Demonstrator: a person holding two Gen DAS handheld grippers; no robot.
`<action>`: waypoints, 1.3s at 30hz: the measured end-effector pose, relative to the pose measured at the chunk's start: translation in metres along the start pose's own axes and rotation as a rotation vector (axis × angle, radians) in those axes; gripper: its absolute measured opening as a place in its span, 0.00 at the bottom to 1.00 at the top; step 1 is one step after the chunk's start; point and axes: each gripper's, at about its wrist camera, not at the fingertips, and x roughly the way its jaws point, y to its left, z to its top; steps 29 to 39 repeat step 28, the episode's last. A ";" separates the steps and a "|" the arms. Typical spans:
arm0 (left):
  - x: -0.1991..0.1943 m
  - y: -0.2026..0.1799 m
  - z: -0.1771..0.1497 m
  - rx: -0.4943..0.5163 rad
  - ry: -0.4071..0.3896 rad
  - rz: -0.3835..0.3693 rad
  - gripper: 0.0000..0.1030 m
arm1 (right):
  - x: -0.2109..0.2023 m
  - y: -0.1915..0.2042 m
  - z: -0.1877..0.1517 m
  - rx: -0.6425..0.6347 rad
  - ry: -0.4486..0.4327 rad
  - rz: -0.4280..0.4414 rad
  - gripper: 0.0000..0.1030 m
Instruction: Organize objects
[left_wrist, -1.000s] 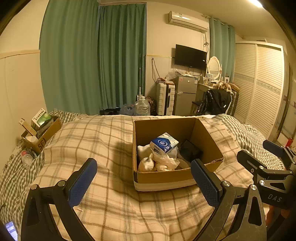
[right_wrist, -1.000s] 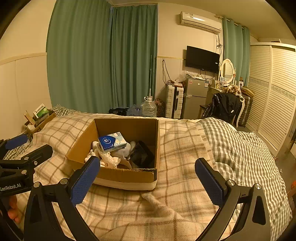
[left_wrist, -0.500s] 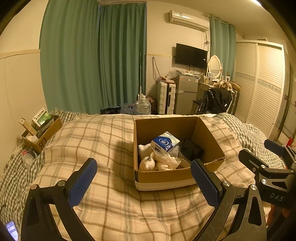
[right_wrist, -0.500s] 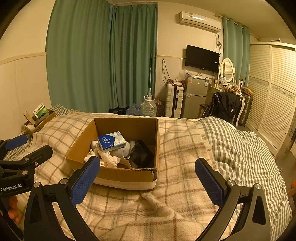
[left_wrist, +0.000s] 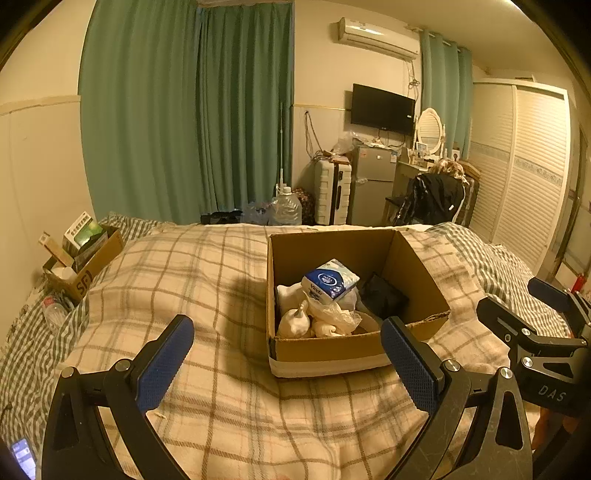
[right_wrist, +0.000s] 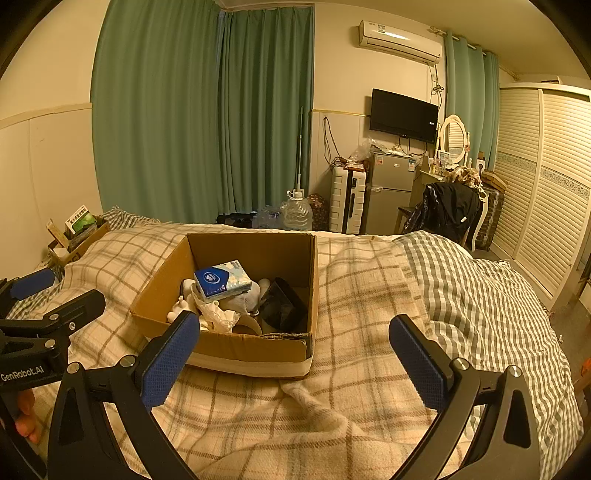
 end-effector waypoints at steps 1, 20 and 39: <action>0.001 0.001 0.000 -0.007 0.004 -0.003 1.00 | 0.000 0.000 0.000 0.000 -0.001 0.000 1.00; -0.001 -0.001 -0.001 -0.001 -0.007 0.010 1.00 | 0.002 0.000 -0.002 -0.002 0.010 0.001 1.00; -0.002 -0.001 0.000 0.013 -0.016 0.018 1.00 | 0.003 0.003 -0.002 -0.007 0.019 0.000 1.00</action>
